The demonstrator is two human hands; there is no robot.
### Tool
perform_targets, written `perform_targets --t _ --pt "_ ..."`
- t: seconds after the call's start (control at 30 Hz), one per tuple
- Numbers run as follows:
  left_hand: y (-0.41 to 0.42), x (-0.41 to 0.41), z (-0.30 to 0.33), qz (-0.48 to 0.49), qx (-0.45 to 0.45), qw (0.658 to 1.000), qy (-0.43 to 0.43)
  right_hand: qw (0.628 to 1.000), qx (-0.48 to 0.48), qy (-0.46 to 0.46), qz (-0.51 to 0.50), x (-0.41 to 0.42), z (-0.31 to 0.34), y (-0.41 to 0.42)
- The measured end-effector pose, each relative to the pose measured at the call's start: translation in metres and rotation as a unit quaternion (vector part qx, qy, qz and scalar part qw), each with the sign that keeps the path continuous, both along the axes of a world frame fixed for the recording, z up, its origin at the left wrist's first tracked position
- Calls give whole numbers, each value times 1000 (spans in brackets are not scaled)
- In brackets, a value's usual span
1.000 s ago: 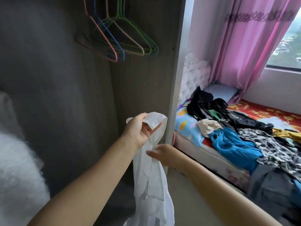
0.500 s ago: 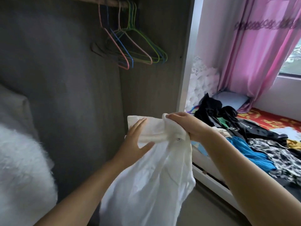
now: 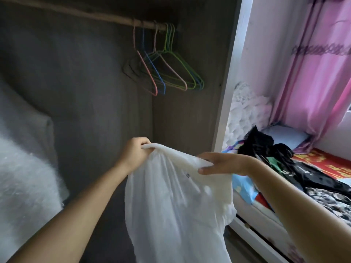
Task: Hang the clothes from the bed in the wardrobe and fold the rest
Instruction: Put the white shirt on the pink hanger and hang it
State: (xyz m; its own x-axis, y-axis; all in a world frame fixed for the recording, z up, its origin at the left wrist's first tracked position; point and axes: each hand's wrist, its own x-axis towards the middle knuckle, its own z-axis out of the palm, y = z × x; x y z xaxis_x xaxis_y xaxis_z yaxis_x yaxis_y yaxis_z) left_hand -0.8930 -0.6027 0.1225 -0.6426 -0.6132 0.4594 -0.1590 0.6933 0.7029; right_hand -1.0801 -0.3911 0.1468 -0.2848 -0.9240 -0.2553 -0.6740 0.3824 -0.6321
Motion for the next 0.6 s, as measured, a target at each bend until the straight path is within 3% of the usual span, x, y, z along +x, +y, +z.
perform_targets --t 0.1,0.2,0.4,0.53,0.6 --pt "-1 -3 26 72 -77 990 -94 994 90 42 40 5 -12 -24" --pt "1 -1 48 144 -115 972 -143 975 123 173 69 2 -17 -56" --pt "-38 15 61 177 -122 958 -191 961 -128 245 22 27 62 -130" --pt "-78 16 61 166 -122 961 -185 900 -320 287 -70 41 140 -192" --pt "-95 17 62 156 -116 965 -179 866 -370 315 -119 41 168 -223"
